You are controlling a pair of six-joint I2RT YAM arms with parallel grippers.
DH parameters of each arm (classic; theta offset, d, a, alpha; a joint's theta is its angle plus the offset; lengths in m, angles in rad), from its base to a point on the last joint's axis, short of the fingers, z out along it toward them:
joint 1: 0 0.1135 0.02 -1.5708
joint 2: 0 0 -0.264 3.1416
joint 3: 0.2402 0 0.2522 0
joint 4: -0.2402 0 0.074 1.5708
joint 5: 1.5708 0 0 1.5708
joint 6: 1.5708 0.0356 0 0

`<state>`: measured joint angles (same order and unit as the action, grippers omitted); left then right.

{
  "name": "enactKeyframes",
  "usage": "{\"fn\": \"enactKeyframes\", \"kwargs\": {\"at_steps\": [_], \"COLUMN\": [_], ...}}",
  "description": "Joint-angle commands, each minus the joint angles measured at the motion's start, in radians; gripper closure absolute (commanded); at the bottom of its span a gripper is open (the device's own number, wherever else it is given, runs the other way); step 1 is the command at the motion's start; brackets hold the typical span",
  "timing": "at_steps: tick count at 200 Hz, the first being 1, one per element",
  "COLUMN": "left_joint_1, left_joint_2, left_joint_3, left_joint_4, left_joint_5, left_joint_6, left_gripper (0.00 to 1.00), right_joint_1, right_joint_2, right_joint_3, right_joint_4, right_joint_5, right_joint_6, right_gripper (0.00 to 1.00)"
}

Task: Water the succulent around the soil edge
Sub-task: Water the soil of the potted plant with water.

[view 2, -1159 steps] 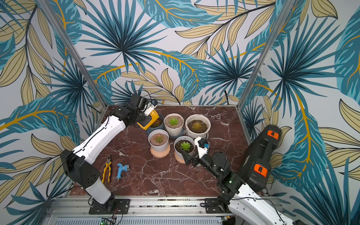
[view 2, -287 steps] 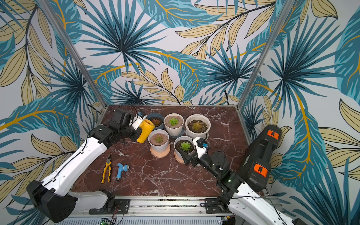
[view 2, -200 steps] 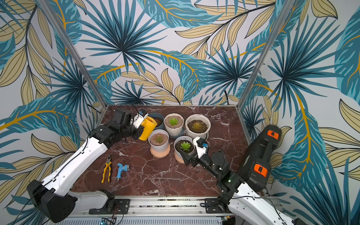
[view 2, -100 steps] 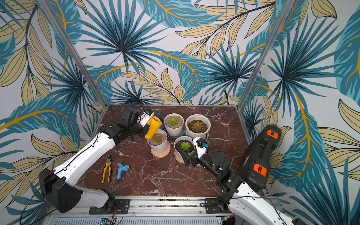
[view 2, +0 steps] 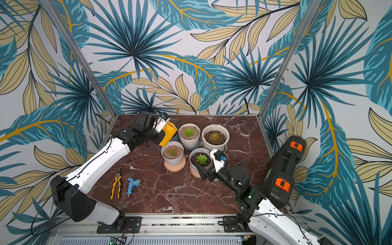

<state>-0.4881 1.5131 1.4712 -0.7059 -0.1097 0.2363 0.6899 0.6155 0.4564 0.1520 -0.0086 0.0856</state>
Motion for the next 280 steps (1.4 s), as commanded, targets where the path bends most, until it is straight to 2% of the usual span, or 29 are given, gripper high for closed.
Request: {"fn": "enactKeyframes", "kwargs": {"at_steps": [1, 36, 75, 101, 140, 178, 195, 236, 280], "left_joint_1": [0.000, 0.000, 0.000, -0.001, -0.008, -0.013, -0.013, -0.012, -0.012], "left_joint_2": [0.017, 0.018, -0.088, -0.206, -0.383, -0.538, -0.546, -0.463, -0.332], "left_joint_3": [0.048, 0.061, 0.030, -0.108, -0.328, -0.494, -0.485, -0.354, -0.206], "left_joint_4": [-0.003, 0.013, 0.121, 0.292, 0.502, 0.658, 0.613, 0.341, 0.132], "left_joint_5": [-0.055, -0.037, -0.010, 0.053, 0.080, 0.113, 0.125, 0.085, 0.136], "left_joint_6": [0.021, -0.008, -0.040, -0.072, -0.132, -0.119, -0.092, 0.009, 0.086], "left_gripper": [1.00, 1.00, 1.00, 1.00, 1.00, 1.00, 1.00, 1.00, 1.00], "right_joint_1": [0.004, 0.004, 0.004, 0.005, 0.004, 0.005, 0.005, 0.005, 0.004], "right_joint_2": [-0.003, -0.005, -0.001, -0.019, -0.086, -0.114, -0.105, -0.089, -0.088], "right_joint_3": [0.012, 0.013, 0.011, 0.000, -0.045, -0.071, -0.070, -0.062, -0.061], "right_joint_4": [0.007, 0.006, 0.008, 0.021, 0.061, 0.088, 0.087, 0.079, 0.077], "right_joint_5": [-0.003, -0.005, -0.005, -0.007, 0.009, 0.042, 0.050, 0.048, 0.048], "right_joint_6": [-0.004, -0.004, -0.003, -0.006, -0.013, -0.018, -0.020, -0.022, -0.020], "right_gripper": [0.00, 0.01, 0.01, 0.00, 0.00, 0.00, 0.01, 0.00, 0.00]}}
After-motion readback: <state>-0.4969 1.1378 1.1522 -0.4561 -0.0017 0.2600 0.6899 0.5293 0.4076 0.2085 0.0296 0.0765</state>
